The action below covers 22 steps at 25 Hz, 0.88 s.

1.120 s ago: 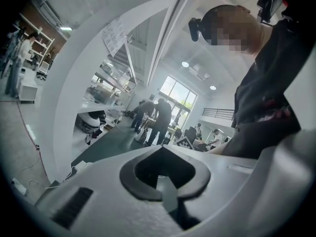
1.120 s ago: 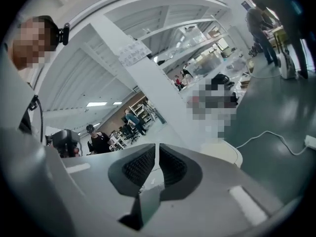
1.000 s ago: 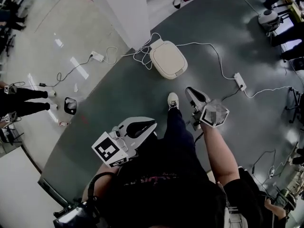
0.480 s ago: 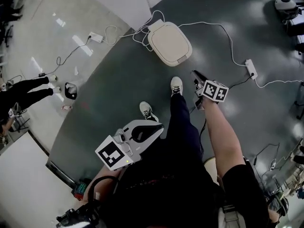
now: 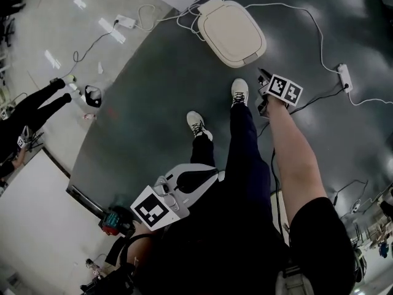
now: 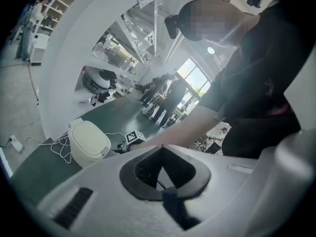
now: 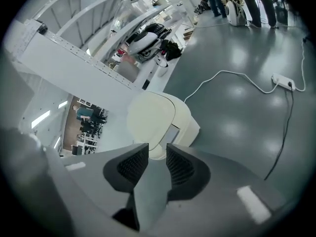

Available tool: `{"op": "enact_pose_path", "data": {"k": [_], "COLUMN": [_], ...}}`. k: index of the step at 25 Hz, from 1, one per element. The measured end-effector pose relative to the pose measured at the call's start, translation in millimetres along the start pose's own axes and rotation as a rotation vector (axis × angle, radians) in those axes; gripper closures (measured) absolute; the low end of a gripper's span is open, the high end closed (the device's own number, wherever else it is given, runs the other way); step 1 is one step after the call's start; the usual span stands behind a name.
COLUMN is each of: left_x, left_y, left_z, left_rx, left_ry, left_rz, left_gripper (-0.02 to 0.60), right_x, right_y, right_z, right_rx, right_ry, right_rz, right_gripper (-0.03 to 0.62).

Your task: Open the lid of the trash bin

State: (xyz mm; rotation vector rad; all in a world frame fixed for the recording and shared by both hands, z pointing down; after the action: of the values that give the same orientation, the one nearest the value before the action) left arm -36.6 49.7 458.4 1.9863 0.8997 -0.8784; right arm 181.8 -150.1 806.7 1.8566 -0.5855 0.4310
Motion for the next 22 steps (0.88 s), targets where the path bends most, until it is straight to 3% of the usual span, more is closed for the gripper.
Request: {"op": "enact_pose_path", "data": {"k": [10, 22], "left_x": [-22.0, -34.7], "left_y": [2.3, 0.0], "left_z": [-30.7, -42.5], "left_rx": [0.001, 0.013], "left_ry": [-0.084, -0.138], "left_rz": [0.053, 0.059], "left_gripper": [0.581, 0.581], "right_x": [28.2, 34.6], "right_y": [57.4, 73.0], "right_z": [-3.5, -9.2], "right_rx": [-0.031, -0.07], "right_ry": [0.084, 0.114], "right_rz": [-0.11, -0.17], "right_gripper": [0.471, 0.453]}}
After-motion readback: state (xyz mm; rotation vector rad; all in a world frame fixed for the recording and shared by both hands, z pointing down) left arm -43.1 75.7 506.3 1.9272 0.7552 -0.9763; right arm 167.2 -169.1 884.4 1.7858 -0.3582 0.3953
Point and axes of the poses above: the fingertips, and each gripper's own axes: y forward along the fingers, x to its right, z out of its top, the point moved 9 cm from there along -y, backward along the fingers, and after that the axes turned 15 degrees about -y, right-handed, at the moved point
